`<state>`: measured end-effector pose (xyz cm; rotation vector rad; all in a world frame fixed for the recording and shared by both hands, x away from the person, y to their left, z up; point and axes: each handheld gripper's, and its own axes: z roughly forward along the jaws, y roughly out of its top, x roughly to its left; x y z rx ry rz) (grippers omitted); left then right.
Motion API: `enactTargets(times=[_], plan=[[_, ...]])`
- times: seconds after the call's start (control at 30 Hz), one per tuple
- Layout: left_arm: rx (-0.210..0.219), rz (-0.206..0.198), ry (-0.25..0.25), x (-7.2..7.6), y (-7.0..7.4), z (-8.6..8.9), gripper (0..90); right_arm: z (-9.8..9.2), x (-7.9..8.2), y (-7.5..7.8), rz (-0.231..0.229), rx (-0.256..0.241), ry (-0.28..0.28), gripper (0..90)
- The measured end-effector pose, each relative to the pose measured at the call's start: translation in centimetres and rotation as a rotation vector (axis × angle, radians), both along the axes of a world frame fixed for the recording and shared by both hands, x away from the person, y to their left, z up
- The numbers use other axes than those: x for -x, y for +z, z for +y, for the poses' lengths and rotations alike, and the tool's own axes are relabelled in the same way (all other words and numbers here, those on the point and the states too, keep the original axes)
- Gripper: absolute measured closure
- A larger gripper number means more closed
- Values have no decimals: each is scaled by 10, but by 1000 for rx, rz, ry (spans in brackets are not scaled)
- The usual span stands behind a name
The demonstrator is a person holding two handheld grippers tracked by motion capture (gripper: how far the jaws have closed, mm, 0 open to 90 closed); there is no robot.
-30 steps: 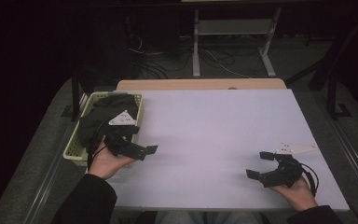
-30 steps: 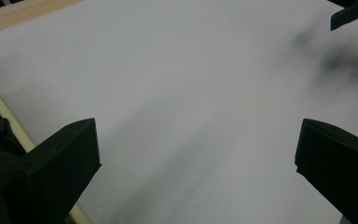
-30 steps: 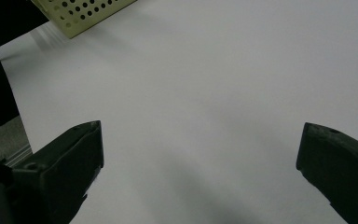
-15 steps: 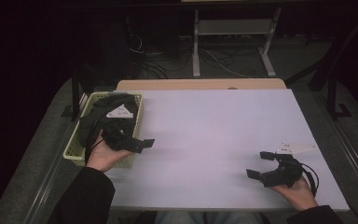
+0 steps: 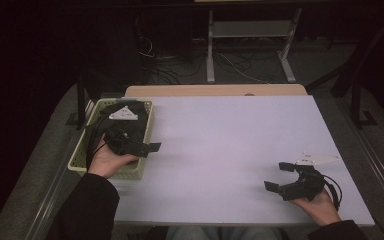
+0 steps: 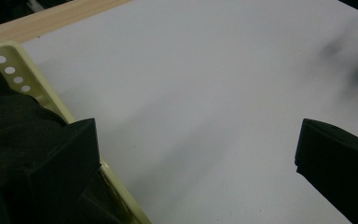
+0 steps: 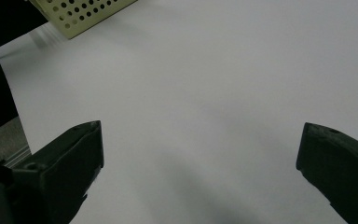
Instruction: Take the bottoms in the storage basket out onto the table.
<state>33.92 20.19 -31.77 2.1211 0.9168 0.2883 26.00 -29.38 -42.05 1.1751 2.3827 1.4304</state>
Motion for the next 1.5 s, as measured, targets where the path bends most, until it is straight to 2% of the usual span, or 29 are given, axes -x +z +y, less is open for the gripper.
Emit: enactTargets(times=[0.5, 1.03, 1.5], plan=[[-9, 4, 29, -13, 9, 12, 0, 0, 0, 0, 11, -8, -7, 2], [-42, 13, 63, -30, 16, 25, 0, 1, -1, -1, 8, -1, -1, 2], [-33, 36, 125, -46, 14, 43, 0, 2, -1, -1, 6, 0, -2, 2]])
